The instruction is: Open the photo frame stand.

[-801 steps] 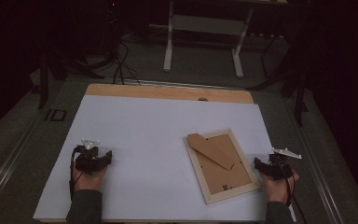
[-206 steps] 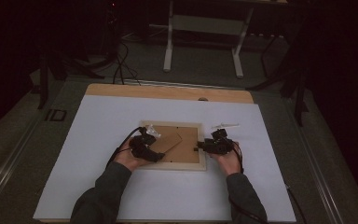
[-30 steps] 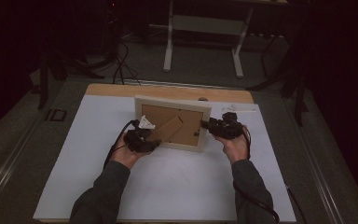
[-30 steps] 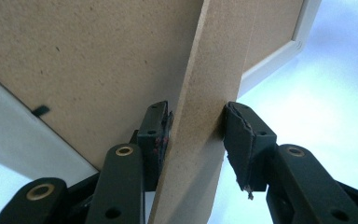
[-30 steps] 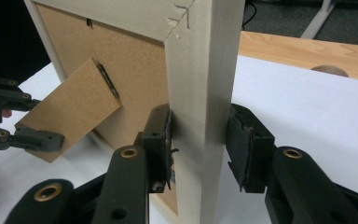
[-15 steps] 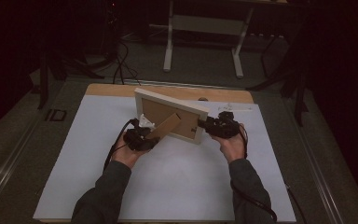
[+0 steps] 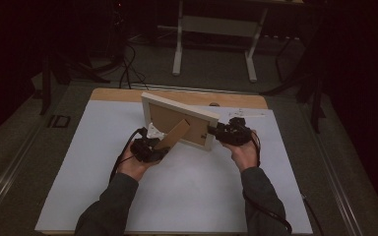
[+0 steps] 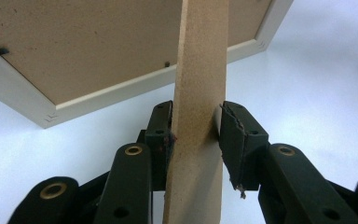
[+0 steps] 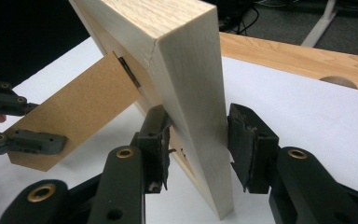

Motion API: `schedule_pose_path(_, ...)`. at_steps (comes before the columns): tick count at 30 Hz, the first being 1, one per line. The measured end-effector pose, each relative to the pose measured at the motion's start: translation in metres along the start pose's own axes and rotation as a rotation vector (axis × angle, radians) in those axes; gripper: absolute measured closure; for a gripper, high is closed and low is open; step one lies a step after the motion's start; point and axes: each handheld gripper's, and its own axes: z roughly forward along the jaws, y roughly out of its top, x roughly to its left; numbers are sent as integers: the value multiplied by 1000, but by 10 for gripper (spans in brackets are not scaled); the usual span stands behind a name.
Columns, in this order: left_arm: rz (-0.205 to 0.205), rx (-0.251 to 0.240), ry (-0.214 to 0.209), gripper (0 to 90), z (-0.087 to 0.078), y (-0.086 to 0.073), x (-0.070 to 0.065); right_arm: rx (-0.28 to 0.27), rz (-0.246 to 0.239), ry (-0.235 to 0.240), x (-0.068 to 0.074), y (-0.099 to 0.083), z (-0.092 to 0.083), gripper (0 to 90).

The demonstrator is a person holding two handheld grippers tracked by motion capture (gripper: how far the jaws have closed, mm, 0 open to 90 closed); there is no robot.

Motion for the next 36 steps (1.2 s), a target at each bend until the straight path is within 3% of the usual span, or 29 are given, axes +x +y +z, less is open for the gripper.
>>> schedule_pose_path(36, -26, -24, -21, 697, -1, -17, -5, 0, -63, 33, 9, -7, -6, 573)
